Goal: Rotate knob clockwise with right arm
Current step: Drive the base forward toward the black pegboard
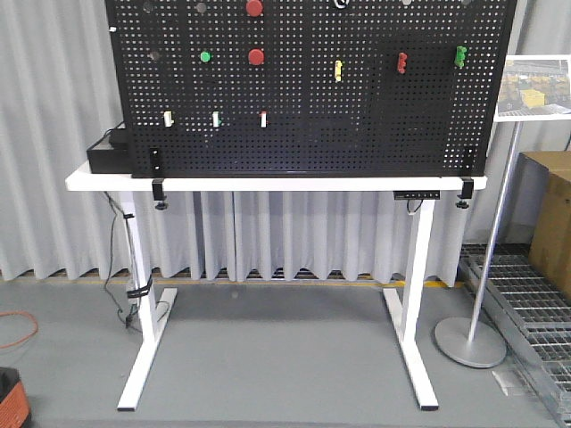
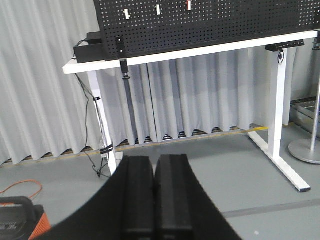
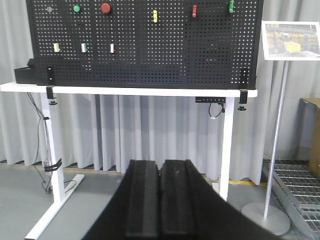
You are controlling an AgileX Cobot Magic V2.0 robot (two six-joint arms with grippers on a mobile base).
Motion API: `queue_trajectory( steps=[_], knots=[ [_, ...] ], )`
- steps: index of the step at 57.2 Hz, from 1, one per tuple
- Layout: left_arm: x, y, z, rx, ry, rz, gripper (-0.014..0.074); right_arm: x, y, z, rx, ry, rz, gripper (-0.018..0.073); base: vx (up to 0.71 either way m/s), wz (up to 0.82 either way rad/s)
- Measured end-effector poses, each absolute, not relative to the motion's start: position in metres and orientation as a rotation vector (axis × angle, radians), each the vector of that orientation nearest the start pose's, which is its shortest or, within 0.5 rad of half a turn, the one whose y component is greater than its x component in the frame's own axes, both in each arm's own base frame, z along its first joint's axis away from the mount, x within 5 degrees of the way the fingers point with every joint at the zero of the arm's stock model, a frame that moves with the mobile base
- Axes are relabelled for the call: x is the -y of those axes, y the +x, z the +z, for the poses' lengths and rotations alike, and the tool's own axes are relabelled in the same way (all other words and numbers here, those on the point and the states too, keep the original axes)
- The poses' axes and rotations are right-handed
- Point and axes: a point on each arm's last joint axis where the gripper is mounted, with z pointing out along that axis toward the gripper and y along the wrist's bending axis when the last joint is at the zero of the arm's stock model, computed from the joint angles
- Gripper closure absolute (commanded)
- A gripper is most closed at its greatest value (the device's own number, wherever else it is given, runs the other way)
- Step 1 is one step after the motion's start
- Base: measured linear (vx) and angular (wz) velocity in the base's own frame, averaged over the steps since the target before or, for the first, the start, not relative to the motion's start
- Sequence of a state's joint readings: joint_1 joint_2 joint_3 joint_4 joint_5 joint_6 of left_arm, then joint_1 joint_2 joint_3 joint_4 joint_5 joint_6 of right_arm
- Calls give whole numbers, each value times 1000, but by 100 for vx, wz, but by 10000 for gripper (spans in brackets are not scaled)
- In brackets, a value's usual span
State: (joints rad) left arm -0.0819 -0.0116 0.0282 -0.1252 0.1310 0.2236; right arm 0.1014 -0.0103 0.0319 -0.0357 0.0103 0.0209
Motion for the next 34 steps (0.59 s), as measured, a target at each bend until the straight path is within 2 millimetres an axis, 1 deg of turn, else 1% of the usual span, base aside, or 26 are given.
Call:
queue_trajectory(
  steps=[14, 34],
  knots=[
    [6, 56, 192, -1622, 160, 0, 603, -6, 57, 202, -1513, -88, 69, 566, 31, -8],
    [6, 56, 192, -1622, 160, 0, 603, -6, 57, 202, -1513, -88, 69, 566, 44, 3]
  ],
)
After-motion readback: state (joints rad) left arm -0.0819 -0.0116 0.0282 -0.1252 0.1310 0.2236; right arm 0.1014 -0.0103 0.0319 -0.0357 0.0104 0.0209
